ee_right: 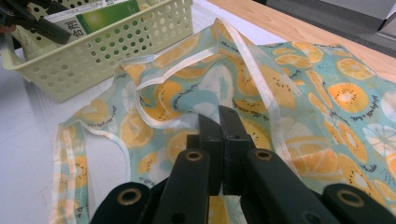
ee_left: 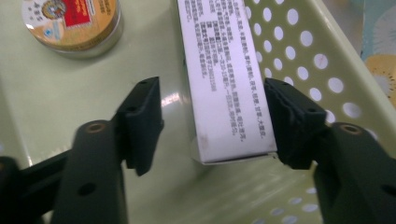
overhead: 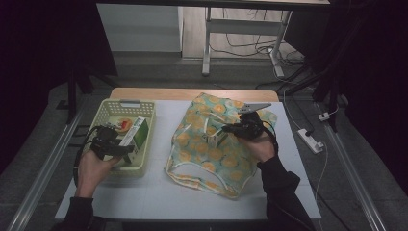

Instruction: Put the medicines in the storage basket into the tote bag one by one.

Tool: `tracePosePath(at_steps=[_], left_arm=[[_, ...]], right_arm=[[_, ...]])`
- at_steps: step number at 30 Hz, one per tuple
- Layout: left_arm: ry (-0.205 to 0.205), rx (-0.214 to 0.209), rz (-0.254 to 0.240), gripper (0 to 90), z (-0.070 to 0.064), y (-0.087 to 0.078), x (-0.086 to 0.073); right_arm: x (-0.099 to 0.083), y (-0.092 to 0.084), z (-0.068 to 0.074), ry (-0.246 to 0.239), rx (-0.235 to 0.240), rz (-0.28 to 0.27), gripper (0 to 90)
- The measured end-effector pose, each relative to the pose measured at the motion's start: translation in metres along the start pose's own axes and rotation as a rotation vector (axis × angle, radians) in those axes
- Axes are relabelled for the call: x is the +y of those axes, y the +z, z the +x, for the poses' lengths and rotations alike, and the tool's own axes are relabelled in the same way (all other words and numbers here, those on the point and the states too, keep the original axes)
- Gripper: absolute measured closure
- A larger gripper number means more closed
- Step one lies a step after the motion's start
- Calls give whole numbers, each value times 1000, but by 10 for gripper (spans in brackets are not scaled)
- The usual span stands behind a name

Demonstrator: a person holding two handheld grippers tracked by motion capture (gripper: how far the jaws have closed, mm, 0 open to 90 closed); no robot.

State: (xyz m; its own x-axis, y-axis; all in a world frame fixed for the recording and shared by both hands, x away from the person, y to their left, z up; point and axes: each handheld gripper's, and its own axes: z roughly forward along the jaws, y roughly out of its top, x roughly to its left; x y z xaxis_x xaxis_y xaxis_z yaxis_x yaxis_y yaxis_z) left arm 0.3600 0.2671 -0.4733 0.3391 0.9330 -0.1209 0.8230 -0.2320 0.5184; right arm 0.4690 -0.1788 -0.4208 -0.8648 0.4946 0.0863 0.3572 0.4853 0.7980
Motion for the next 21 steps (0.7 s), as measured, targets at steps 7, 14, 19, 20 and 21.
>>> tracePosePath(at_steps=[7, 14, 19, 20, 21], left_arm=[[-6, -11, -2, 554, 0, 0, -1], [4, 29, -5, 608, -1, -1, -1], [23, 37, -36, 611, -2, -8, -1], [23, 37, -46, 611, -2, -10, -1], [25, 42, -54, 611, -1, -13, -1]], right_arm=[[0, 0, 0, 0, -1, -2, 896], [0, 0, -1, 0, -3, -2, 896], [0, -1, -1, 0, -4, -3, 896], [0, -1, -1, 1, -4, -4, 896], [0, -1, -1, 1, -4, -4, 896]])
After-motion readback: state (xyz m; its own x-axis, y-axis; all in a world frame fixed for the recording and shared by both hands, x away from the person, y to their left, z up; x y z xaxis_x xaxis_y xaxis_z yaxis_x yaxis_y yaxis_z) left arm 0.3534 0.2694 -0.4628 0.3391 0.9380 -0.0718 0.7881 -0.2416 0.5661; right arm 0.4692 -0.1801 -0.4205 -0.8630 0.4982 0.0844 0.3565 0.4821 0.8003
